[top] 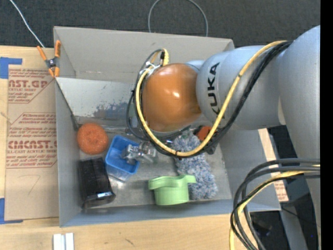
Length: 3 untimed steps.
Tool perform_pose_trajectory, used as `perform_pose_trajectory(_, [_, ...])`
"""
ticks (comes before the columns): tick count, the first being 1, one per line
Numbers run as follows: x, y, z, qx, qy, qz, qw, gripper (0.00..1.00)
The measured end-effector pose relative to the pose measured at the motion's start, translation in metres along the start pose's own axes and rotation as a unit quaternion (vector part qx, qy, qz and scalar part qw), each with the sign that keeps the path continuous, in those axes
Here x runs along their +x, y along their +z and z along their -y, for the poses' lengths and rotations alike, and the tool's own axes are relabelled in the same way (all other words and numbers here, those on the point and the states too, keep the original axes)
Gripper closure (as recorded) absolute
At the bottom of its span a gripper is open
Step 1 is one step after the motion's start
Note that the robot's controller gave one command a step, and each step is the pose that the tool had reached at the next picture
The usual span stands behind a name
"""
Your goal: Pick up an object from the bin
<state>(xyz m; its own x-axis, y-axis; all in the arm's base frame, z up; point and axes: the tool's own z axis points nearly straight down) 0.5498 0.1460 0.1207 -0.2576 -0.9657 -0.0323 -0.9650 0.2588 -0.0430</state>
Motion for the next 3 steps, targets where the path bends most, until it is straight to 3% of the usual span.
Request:
perform_pose_trajectory(1, [-0.0007,0.0007,-0.0007,0.002,-0.073,0.0021,0.9974,1.0])
perform_pose_trajectory(2, [-0.0011,0.0015,-0.001,0.004,-0.143,0.0032,0.9897,1.0])
perform_pose_trajectory(3, [-0.0014,0.0012,-0.0011,0.006,-0.217,0.0042,0.9762,1.0])
